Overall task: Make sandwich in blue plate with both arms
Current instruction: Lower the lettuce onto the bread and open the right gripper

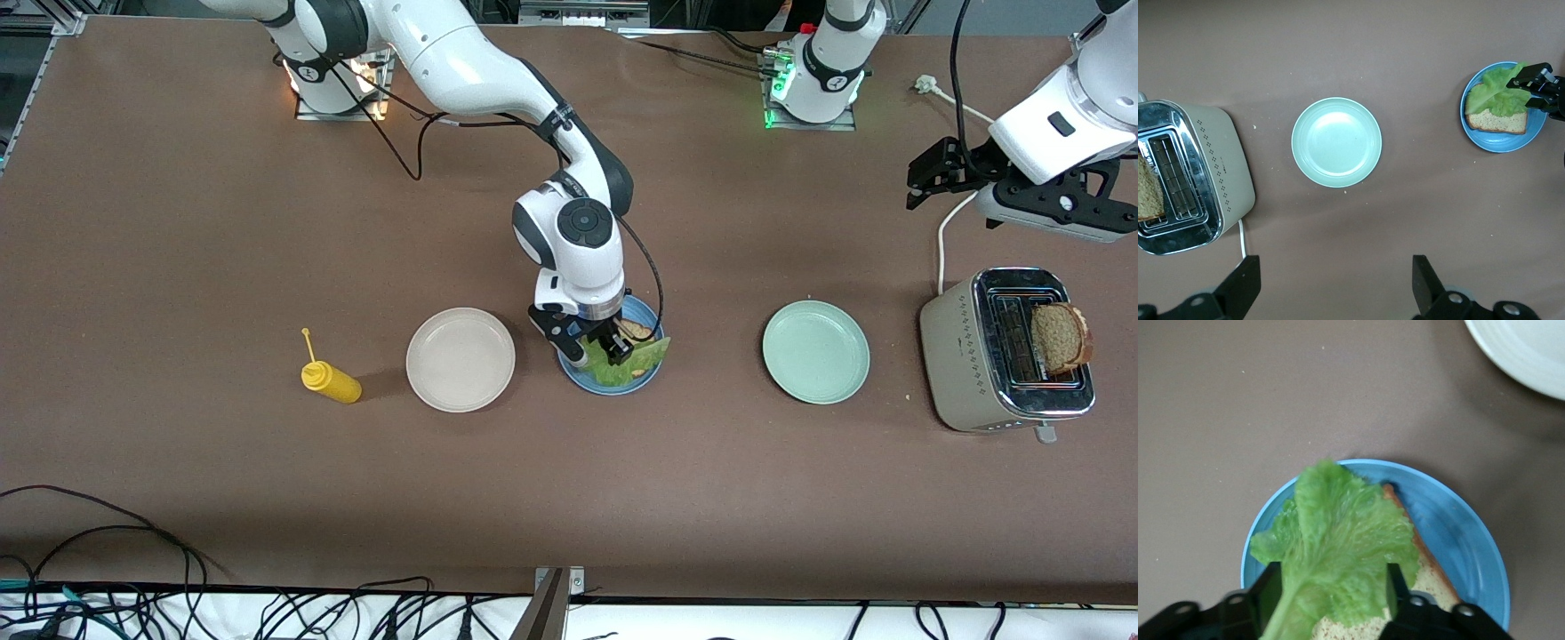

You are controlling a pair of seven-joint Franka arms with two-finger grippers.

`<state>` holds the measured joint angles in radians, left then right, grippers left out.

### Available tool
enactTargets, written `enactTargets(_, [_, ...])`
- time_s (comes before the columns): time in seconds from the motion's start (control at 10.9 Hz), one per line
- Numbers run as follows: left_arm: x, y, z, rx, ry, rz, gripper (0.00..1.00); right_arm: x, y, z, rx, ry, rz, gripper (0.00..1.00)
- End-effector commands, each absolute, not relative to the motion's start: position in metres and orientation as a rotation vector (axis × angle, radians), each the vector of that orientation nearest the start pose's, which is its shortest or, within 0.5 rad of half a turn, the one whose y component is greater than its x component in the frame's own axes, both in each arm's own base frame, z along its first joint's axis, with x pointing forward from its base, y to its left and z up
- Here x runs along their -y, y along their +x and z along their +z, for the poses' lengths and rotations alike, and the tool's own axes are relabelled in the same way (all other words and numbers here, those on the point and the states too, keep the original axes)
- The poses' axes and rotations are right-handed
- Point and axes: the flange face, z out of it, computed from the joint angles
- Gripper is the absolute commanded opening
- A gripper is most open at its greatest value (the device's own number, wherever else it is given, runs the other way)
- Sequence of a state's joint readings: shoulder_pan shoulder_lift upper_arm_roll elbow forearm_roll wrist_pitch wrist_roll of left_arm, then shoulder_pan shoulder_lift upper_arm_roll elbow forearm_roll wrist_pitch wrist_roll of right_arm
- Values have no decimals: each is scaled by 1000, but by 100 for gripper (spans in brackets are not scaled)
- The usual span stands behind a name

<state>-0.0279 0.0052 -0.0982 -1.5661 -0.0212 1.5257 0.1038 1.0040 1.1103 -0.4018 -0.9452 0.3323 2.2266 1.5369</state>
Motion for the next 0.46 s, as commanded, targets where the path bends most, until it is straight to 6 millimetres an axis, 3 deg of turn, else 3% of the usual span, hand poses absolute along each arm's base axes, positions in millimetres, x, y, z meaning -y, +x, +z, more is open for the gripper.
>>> enactTargets(0.0, [69, 549, 627, -363, -3136, 68, 100, -576, 574, 239, -1161, -2699, -293, 100])
enactTargets(0.28, [69, 549, 626, -363, -3136, 70, 100, -571, 576, 249, -1052, -2756, -287, 100])
enactTargets(0.37, [69, 549, 626, -363, -3136, 70, 100, -557, 584, 262, -1007, -2775, -276, 100])
